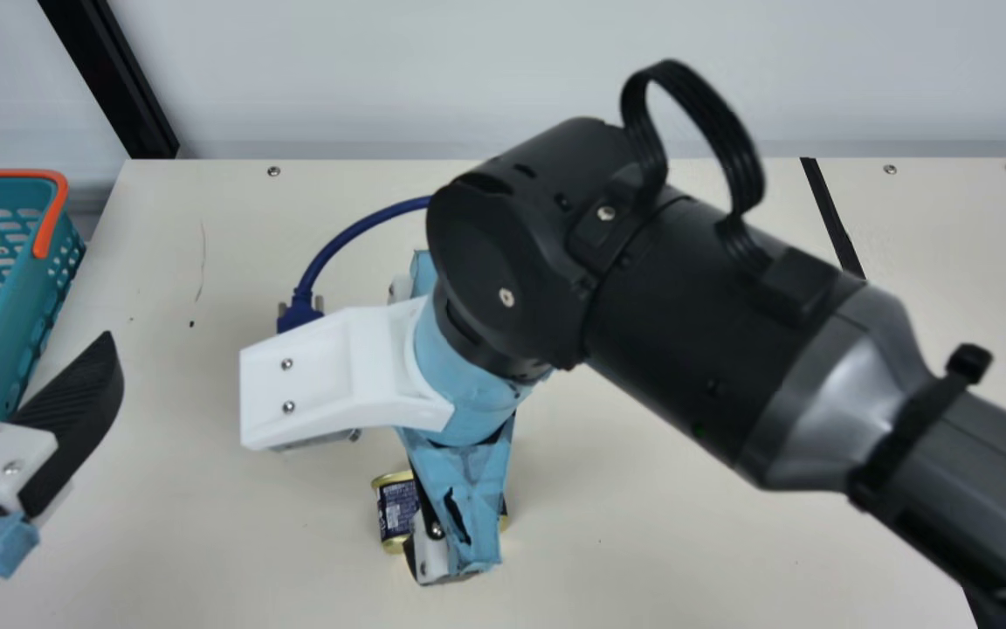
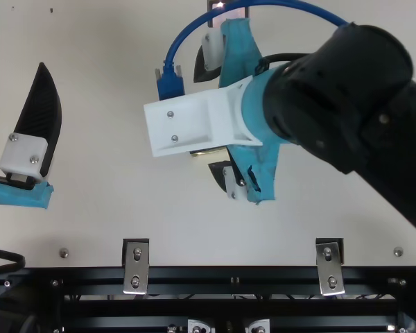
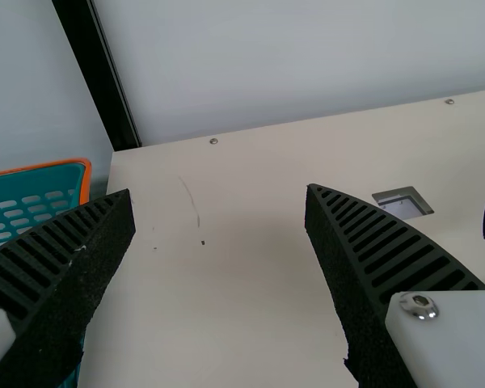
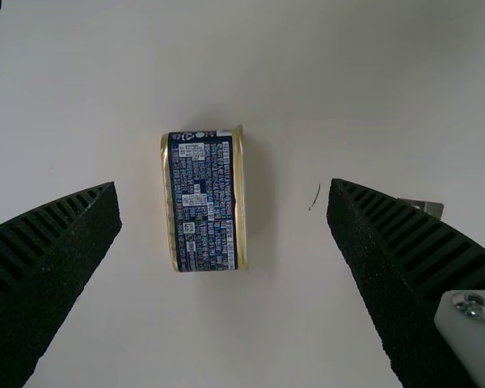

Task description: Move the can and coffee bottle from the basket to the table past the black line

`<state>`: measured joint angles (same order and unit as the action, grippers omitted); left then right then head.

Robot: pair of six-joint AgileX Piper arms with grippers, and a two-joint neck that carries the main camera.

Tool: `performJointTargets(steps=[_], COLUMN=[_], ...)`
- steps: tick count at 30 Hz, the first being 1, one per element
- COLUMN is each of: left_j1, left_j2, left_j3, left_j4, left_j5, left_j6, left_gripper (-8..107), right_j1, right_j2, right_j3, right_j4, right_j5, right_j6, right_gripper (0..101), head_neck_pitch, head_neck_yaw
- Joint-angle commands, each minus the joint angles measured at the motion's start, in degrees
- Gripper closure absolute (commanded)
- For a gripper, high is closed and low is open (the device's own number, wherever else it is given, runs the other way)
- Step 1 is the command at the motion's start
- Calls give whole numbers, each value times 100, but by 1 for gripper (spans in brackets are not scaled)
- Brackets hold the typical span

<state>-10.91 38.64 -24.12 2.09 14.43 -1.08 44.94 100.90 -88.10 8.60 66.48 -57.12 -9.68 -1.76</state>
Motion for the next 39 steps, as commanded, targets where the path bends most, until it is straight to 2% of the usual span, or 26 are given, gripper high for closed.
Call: performJointTargets(steps=[1,18,34,35,36,39], left_j1=[0,0,0,0,0,0], left_j2=[0,0,0,0,0,0], left_j3=[0,0,0,0,0,0], left_j4=[0,0,0,0,0,0], left_j5=[0,0,0,0,0,0], left_j6=[0,0,0,0,0,0], left_gripper=[9,9,9,9,9,9], right_j1=[22,151,164,163,159,135], right_j2=[46,437,792,803,807,777], right_j3=[23,320,657,672,688,715], right_j4=[-49,-479,-684,-689,-690,-684], right_j5=[-36,-376,-801,-825,-845,-897], right_j6=[36,335,606,627,647,729], right_gripper=[0,0,0,79,101,101], head_neck_pitch=[-38,-38,-38,-38,-38,-38], head_neck_yaw=[-4,-4,-4,-4,-4,-4])
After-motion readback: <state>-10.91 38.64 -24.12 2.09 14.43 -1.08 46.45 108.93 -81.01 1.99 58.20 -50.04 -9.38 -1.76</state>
